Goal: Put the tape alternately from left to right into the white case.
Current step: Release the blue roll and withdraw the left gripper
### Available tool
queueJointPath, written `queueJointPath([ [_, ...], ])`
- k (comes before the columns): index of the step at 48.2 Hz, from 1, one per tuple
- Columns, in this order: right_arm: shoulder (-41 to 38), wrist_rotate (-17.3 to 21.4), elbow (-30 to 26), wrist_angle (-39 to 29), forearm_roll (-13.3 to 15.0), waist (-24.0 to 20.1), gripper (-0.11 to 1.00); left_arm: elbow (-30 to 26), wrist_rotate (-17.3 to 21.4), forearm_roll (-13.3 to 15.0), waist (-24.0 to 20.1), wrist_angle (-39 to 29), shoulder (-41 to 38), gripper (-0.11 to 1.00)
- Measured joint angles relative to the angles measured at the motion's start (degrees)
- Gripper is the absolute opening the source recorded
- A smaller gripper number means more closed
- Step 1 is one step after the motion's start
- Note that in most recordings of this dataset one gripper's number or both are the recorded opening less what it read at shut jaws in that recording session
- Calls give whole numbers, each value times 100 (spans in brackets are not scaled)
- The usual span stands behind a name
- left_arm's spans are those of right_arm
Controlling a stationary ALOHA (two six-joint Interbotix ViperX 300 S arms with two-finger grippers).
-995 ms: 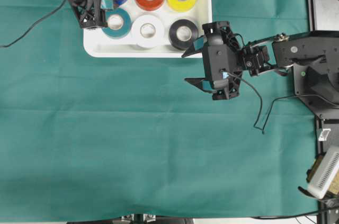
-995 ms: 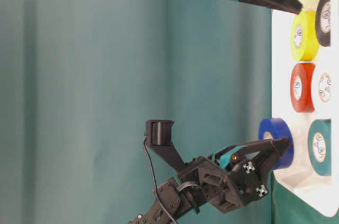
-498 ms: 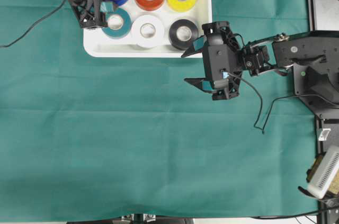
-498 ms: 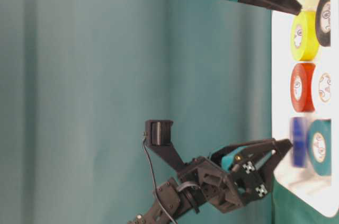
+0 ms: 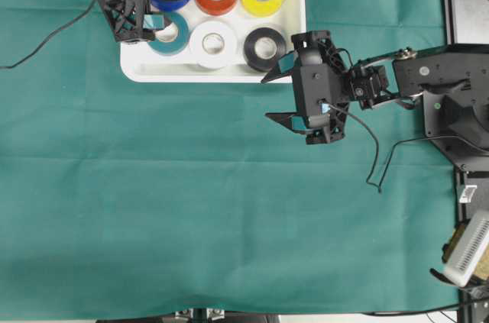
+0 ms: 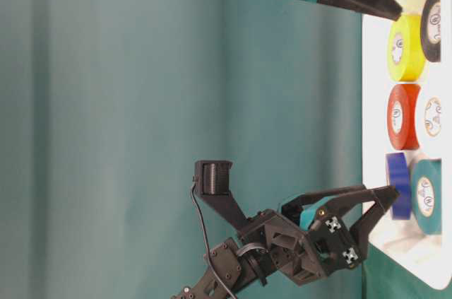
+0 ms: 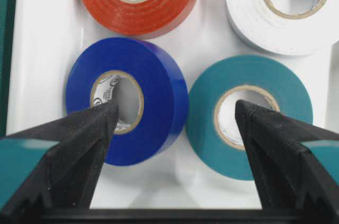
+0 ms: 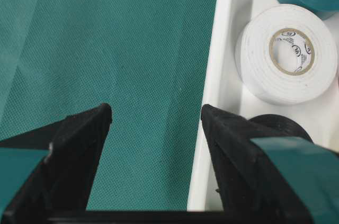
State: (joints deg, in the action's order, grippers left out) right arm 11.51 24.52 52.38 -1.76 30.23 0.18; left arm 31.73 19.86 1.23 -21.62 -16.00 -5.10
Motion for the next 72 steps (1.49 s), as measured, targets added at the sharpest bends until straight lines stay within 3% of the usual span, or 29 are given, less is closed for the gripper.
queueJointPath([
  [21, 0, 0, 0, 9, -9, 0, 73, 18, -9, 0, 404, -62, 281, 44],
  [52, 0, 0, 0, 26, 0, 0, 73, 396, -79, 0, 1635, -149, 606, 44],
  [72, 0, 0, 167, 413, 0, 0, 73, 501, -88, 9, 1942, -70, 606, 44],
])
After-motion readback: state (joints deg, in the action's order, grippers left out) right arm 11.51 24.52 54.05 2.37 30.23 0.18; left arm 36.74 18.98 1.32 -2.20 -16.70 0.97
